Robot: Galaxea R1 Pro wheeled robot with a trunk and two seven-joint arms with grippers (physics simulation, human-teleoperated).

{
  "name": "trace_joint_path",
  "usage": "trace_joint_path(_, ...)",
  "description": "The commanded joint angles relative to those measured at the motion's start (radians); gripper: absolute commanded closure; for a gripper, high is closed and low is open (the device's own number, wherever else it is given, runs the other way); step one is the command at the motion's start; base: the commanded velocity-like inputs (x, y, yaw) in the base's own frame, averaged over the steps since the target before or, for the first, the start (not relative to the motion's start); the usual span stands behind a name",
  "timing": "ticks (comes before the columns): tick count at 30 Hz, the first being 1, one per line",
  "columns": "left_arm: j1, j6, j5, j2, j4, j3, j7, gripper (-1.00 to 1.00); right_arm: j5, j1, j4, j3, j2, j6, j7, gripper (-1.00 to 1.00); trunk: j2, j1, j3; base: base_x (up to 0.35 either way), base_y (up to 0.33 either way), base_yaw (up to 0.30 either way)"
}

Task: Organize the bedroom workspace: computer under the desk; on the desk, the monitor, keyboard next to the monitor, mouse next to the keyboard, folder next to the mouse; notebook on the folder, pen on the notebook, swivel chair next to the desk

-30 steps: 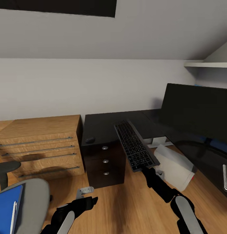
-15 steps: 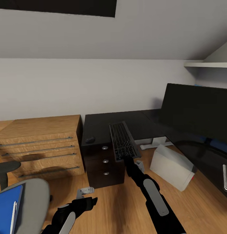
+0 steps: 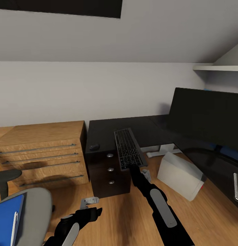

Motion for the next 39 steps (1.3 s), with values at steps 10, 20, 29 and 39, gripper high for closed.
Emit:
trace_joint_path(10, -0.001, 0.002, 0.011, 0.001, 0.0, -0.003, 0.047, -1.0, -0.019, 0.001, -0.003, 0.0, -0.001, 0.008, -0.009, 1.0, -0.001, 0.0, -0.001, 0.001, 0.0, 0.0)
trace_joint_path(20, -0.001, -0.005, 0.012, 0.001, 0.003, -0.003, 0.058, -1.0, -0.019, 0.002, -0.004, 0.0, -0.002, 0.009, -0.009, 1.0, -0.001, 0.0, -0.001, 0.222, 0.0, 0.0)
trace_joint_path(29, 0.0, -0.005, 0.013, 0.001, 0.005, -0.003, 0.059, -1.0, -0.019, 0.002, -0.003, 0.0, -0.003, 0.011, -0.009, 1.0, -0.001, 0.0, -0.001, 0.181, 0.0, 0.0)
trace_joint_path(39, -0.001, -0.005, 0.013, 0.001, 0.005, -0.003, 0.059, -1.0, -0.019, 0.002, -0.001, 0.002, -0.001, 0.009, -0.011, 1.0, -0.001, 0.0, -0.001, 0.01, 0.0, 0.002)
